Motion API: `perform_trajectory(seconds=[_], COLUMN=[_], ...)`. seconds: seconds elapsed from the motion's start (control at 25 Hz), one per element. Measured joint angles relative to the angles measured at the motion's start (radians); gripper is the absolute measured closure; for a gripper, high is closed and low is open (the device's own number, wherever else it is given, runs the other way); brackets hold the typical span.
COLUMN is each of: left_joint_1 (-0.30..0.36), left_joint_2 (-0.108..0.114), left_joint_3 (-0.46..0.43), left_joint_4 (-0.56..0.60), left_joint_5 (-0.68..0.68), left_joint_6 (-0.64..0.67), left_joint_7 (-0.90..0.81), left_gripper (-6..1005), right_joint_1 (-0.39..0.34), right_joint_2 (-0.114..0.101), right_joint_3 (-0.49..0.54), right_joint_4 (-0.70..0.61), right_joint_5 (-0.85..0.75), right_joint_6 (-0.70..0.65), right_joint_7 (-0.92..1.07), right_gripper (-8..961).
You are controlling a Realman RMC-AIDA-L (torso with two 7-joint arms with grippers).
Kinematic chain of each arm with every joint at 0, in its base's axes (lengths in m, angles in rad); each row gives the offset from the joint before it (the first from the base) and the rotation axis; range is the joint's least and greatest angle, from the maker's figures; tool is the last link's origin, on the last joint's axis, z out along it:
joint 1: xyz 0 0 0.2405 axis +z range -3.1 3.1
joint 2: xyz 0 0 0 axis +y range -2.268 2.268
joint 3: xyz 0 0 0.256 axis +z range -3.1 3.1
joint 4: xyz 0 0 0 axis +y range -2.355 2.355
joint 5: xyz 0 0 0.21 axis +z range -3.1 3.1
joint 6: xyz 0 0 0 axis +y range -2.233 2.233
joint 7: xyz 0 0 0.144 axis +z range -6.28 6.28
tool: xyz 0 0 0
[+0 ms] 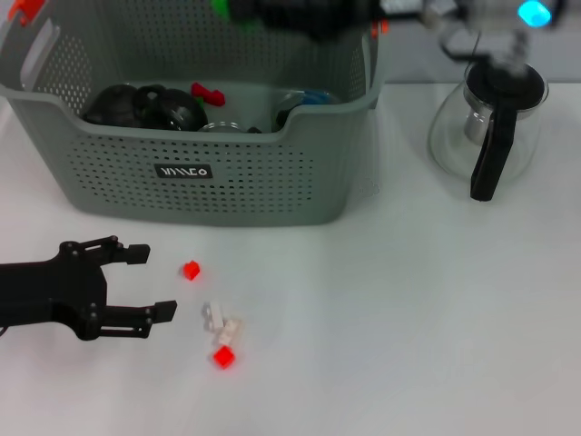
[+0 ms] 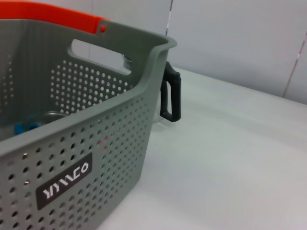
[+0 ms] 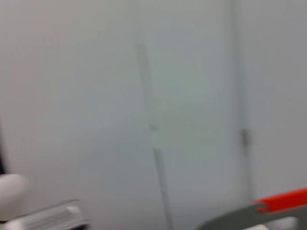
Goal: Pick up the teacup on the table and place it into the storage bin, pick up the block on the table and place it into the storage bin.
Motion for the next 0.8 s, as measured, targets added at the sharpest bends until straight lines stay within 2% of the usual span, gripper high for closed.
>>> perform_trajectory(seconds=[0.12, 0.24, 0.36, 0.48, 0.6, 0.8], left_joint_1=[-0.006, -0.011, -0.012, -0.012, -0.012, -0.013], left_joint_2=[0.000, 0.003, 0.004, 0.005, 0.005, 0.006], left_joint_3=[0.004, 0.005, 0.005, 0.005, 0.005, 0.005], left_joint_4=[0.000, 0.001, 0.004, 0.004, 0.002, 0.001], left_joint_5=[0.001, 0.002, 0.002, 0.002, 0.002, 0.002], left_joint_6=[-0.003, -0.003, 0.001, 0.003, 0.003, 0.002], left_joint_7=[0.006, 0.006, 0.006, 0.006, 0.006, 0.005], left_gripper=[93, 93, 93, 94, 94, 95], right_joint_1=[0.110, 0.192, 0.245, 0.268, 0.261, 0.200], right_joint_2=[0.014, 0.055, 0.088, 0.092, 0.093, 0.091], right_joint_3=[-0.003, -0.004, -0.031, -0.088, -0.120, -0.130], right_joint_4=[0.089, 0.157, 0.209, 0.251, 0.258, 0.200], right_joint_5=[-0.092, -0.213, -0.300, -0.304, -0.299, -0.230], right_joint_6=[0.188, 0.370, 0.480, 0.532, 0.560, 0.544], right_joint_7=[0.017, 0.026, 0.028, 0.038, 0.050, 0.010], right_gripper=[800, 800, 799, 771, 742, 531])
